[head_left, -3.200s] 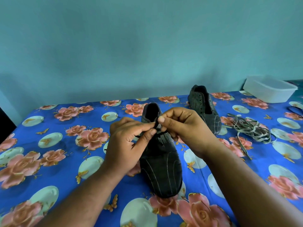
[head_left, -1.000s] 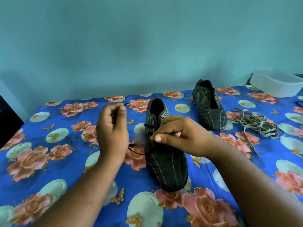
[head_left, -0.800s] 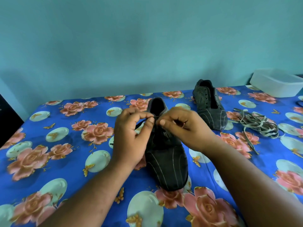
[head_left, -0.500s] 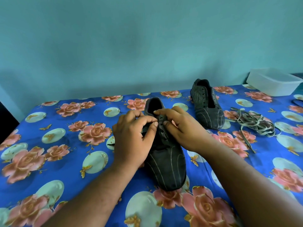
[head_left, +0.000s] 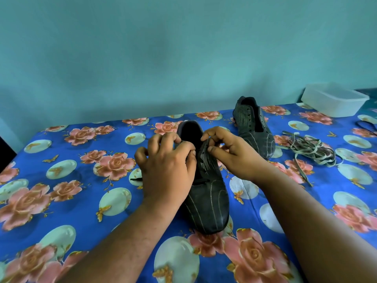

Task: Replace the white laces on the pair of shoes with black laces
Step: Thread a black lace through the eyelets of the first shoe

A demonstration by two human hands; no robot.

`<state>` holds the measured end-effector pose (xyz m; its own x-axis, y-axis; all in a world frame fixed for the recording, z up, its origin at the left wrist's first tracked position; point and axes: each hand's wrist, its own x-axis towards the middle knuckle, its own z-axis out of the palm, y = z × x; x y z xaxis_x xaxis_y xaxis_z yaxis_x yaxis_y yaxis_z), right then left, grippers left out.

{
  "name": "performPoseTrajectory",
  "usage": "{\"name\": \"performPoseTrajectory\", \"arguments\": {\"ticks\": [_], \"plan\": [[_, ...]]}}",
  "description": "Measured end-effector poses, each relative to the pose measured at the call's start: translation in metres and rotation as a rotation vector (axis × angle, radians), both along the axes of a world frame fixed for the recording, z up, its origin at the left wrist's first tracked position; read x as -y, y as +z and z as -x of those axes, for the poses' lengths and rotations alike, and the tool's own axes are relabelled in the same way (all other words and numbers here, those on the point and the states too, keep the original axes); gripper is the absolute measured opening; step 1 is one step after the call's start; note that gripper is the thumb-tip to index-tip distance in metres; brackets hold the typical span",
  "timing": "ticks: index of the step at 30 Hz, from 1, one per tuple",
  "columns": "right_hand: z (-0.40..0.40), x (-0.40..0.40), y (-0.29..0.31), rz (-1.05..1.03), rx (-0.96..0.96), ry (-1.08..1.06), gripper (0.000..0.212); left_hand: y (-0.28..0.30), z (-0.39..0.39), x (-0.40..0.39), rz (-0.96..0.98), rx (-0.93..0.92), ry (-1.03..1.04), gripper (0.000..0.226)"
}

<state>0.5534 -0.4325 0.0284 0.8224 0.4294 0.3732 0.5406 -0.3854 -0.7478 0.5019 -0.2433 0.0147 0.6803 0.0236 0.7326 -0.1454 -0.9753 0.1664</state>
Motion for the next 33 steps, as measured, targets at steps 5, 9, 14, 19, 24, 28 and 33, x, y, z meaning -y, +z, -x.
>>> {"name": "performPoseTrajectory", "arguments": {"ticks": [5,9,14,19,24,28,33], "plan": [[-0.003,0.003,-0.001,-0.049,-0.053,0.033,0.028,0.001,-0.002,0.002,0.007,-0.038,0.003,0.006],[-0.004,0.003,-0.004,-0.048,-0.044,0.041,0.026,-0.001,-0.006,0.001,-0.003,-0.1,-0.065,0.004],[-0.005,0.002,-0.005,-0.041,-0.029,0.045,0.025,-0.004,-0.01,-0.003,0.03,-0.164,-0.144,0.009],[-0.004,0.001,-0.005,-0.067,-0.043,0.047,0.033,-0.008,-0.013,-0.005,0.199,-0.226,-0.195,0.015],[-0.005,0.005,-0.003,-0.061,-0.055,0.008,0.029,-0.013,-0.017,-0.005,0.361,-0.315,-0.223,0.016],[-0.004,0.004,-0.001,-0.041,-0.052,-0.019,0.023,-0.015,-0.019,-0.004,0.45,-0.364,-0.234,0.017],[-0.003,0.0,-0.002,-0.094,-0.055,-0.093,0.019,-0.015,-0.02,-0.004,0.502,-0.353,-0.232,0.015]]}}
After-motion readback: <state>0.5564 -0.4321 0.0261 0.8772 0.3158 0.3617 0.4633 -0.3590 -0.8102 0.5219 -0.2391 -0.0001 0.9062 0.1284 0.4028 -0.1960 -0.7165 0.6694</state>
